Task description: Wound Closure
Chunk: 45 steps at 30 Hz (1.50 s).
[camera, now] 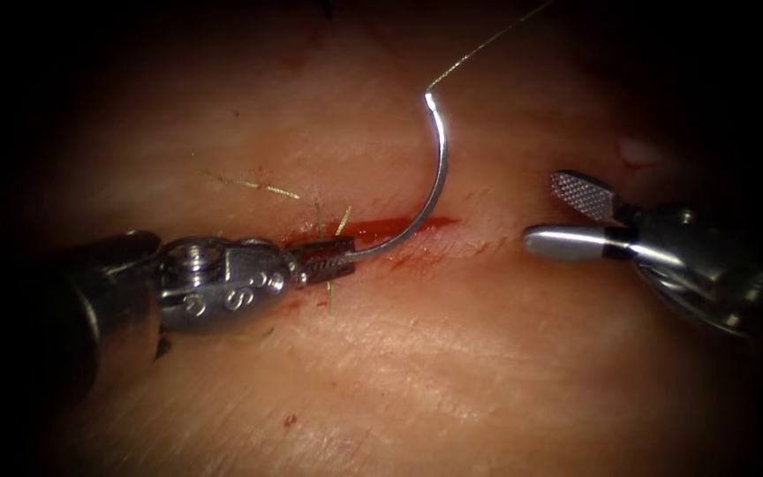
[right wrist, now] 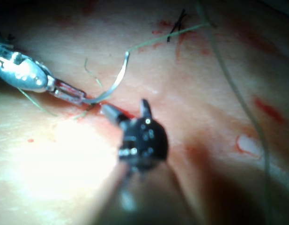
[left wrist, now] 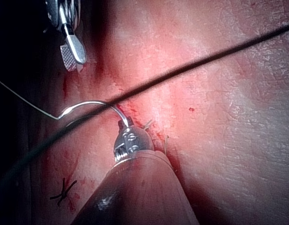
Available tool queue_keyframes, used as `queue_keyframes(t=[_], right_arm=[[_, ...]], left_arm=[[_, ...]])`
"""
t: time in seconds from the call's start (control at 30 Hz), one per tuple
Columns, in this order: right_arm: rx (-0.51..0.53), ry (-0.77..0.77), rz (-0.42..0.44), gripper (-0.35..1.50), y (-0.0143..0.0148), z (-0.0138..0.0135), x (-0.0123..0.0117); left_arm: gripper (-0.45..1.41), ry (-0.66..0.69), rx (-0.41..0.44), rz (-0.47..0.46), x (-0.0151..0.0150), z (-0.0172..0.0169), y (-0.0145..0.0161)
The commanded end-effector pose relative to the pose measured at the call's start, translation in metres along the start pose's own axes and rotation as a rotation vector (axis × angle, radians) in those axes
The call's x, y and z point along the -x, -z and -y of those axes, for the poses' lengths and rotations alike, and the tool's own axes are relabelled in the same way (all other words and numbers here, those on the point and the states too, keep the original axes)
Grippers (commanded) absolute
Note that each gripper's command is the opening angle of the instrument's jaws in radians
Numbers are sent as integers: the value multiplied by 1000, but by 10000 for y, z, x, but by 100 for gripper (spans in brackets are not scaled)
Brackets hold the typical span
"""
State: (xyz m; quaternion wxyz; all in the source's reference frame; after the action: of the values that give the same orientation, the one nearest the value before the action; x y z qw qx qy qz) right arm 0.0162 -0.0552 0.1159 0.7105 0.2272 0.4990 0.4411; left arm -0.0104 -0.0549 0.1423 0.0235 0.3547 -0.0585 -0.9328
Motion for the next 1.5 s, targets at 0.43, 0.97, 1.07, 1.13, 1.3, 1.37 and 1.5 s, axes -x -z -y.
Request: queue_keyframes(t=[0.43, 0.97, 1.07, 1.13, 1.3, 1.37, 1.5], right_arm=[[-135, -71, -50, 146, -50, -19, -14], [-155, -77, -67, 148, -77, -7, -16], [-184, -70, -59, 111, -78, -7, -15], [-188, -69, -57, 93, -77, -7, -15], [-209, -16, -83, -35, -66, -13, -18], [-209, -4, -83, -35, -65, -14, -19], [-198, 59, -83, -35, -59, -18, -21]], left_arm=[[-45, -107, -21, -22, 5, -5, -1], [-45, -176, -30, -22, 2, -3, -2], [-45, -192, -32, -20, 0, -4, -2], [-45, -192, -32, -20, -1, -5, -2], [-45, -201, -23, -27, -3, -5, 1], [-45, -171, -6, -43, -4, -2, 2], [72, 169, 99, -102, -12, 15, 10]])
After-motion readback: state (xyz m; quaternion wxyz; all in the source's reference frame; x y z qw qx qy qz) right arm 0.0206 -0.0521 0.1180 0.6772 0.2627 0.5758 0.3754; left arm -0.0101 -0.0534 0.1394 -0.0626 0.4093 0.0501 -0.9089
